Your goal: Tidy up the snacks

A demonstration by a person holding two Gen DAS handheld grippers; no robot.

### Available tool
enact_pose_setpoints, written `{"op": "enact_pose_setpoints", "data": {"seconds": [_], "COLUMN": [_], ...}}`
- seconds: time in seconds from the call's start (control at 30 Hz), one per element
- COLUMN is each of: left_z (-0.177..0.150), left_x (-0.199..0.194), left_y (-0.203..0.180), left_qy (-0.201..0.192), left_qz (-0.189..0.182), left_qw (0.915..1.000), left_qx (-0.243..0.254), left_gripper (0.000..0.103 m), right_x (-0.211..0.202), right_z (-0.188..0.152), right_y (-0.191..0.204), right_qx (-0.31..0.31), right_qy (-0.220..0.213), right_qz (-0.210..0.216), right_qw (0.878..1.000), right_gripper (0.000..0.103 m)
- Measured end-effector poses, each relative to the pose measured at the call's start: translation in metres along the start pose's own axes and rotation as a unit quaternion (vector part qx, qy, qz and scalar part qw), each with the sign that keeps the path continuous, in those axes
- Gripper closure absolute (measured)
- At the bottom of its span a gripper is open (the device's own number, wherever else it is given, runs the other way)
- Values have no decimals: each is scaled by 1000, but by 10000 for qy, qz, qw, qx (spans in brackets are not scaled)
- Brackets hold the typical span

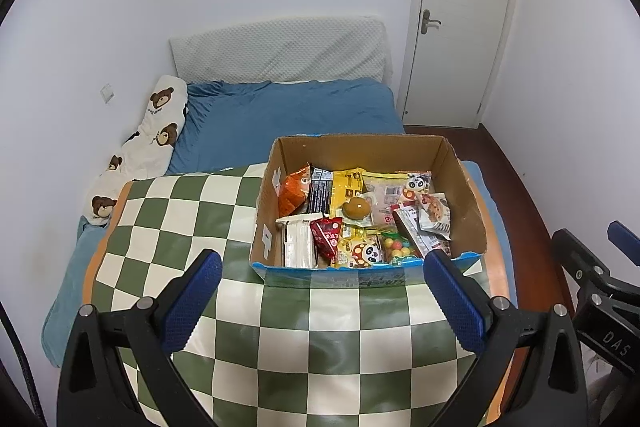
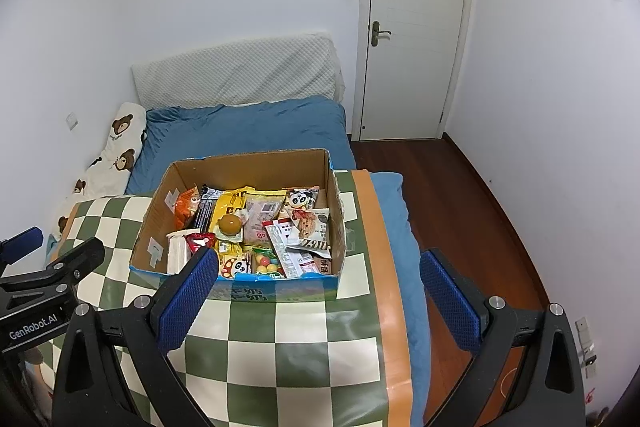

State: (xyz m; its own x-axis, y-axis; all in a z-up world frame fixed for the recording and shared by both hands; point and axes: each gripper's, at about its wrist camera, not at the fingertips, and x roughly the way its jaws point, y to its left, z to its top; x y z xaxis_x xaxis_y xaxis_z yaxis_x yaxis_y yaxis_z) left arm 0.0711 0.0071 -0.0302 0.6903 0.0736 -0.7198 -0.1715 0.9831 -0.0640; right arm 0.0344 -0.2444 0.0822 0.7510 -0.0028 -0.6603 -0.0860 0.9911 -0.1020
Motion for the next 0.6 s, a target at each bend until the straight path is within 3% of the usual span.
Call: {"op": "enact_pose_setpoints", "data": {"seconds": [0.6], "left_z": [-3], "left_x": [-3], "left_y": [-1], "left_qy": [-19], "left_qz": [-20], "left_qw": [10000], "left_qx": [30], "left_gripper": [0], "right_x": [-3], "right_z": [-4], "right_y": [-1], "right_qx": [-4], "right_qy": [-36], "right_qz": [-40], "right_qw": [10000], "right_gripper": [1]}}
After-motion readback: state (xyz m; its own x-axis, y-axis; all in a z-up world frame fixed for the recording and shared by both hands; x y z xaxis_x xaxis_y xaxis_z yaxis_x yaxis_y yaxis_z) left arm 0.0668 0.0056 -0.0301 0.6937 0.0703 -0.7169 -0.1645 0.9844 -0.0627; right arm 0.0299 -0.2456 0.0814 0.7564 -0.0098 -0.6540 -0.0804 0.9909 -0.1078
